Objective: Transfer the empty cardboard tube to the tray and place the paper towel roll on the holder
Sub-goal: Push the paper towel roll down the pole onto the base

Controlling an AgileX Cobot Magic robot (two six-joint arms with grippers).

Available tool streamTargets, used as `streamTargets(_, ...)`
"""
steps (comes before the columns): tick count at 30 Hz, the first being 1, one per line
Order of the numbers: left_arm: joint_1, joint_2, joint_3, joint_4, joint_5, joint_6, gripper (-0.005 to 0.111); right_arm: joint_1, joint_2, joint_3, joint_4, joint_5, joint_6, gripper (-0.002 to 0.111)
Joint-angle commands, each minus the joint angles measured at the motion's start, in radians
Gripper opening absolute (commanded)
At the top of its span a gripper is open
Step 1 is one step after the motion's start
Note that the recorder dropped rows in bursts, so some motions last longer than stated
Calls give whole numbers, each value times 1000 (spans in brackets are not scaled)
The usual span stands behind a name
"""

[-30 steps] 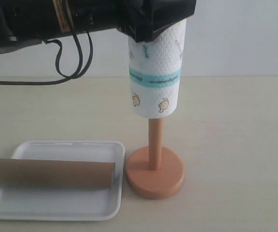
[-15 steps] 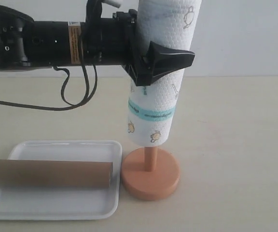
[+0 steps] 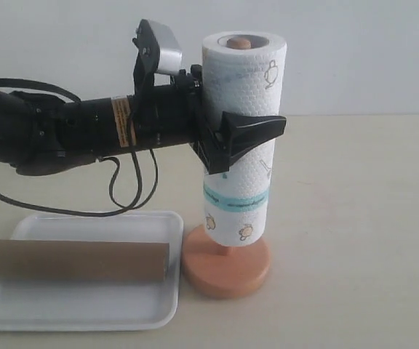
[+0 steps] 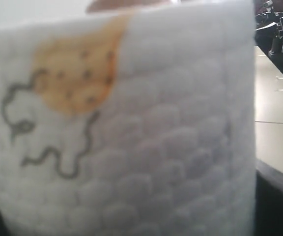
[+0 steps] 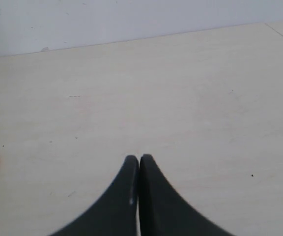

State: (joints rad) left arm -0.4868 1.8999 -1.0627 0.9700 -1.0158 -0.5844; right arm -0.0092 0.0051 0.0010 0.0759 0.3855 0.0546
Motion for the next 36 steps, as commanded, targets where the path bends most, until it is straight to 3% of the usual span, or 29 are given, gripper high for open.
streamTargets(1, -2, 30, 16, -47, -32, 48, 4, -5, -5, -1, -4, -3, -4, 0)
streamTargets(9, 0, 70, 29, -47, -56, 55, 8, -5, -5, -1, -4, -3, -4, 0)
streamTargets(13, 0, 70, 29, -74, -84, 55, 56, -5, -5, -1, -4, -3, -4, 0)
streamTargets(15, 0, 70, 29, -92, -84, 9, 72, -5, -5, -1, -4, -3, -4, 0)
streamTargets(27, 0, 70, 29, -92, -84, -30, 73, -5, -5, -1, -4, -3, -4, 0)
streamTargets(36, 0, 70, 29, -81, -31, -28, 102, -5, -5, -1, -4, -3, -4, 0)
